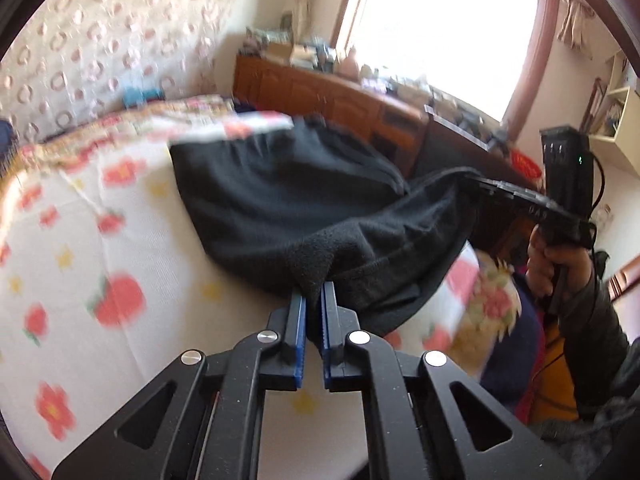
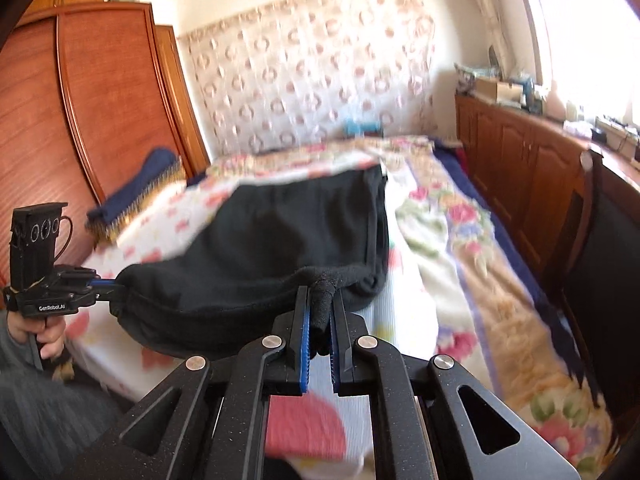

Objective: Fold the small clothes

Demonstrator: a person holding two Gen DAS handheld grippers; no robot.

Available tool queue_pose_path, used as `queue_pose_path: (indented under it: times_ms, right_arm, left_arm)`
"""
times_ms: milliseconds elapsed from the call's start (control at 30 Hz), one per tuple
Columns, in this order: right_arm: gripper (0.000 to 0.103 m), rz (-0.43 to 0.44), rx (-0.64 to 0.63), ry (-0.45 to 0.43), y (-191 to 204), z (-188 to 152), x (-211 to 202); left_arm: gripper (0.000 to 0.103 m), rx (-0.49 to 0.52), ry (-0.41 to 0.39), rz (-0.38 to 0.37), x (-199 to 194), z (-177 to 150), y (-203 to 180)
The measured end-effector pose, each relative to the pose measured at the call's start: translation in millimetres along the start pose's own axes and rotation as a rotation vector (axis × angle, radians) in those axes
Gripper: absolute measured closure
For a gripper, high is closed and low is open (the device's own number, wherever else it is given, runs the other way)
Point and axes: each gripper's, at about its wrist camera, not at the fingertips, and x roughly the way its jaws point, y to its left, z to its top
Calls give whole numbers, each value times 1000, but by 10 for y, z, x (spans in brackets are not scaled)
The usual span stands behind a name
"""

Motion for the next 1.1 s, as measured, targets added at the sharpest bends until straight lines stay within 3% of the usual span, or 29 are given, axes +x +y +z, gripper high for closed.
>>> queue_pose_path:
  times_ms: [167, 400, 833, 867, 900, 1033, 1100]
  right_arm:
    - [96, -6, -10, -55, -53, 440, 231]
    - [96, -36, -74, -53, -130, 986, 737]
    - [96, -63, -111, 67, -181, 1382, 1784]
    - [96, -72, -109, 73, -191, 1376, 1812]
    - [94, -76, -103, 75, -235, 1464, 1839]
    - [77, -145, -91, 56, -246, 1600, 1718]
    - [67, -151, -83, 34, -250, 1593, 1575]
  left_arm:
    - [96, -4, -60, 36, 71, 547, 241]
    - [96, -68, -77, 94, 411, 1082, 774]
    - [95, -150, 0, 160, 968, 1317, 1312]
    - [91, -156, -9, 148, 950, 1325, 1343]
    - [79, -161, -16, 139, 926, 1342, 1356]
    - [53, -151, -40, 108, 749, 1317, 1354]
    - [30, -142, -37, 110, 720, 1279, 1332]
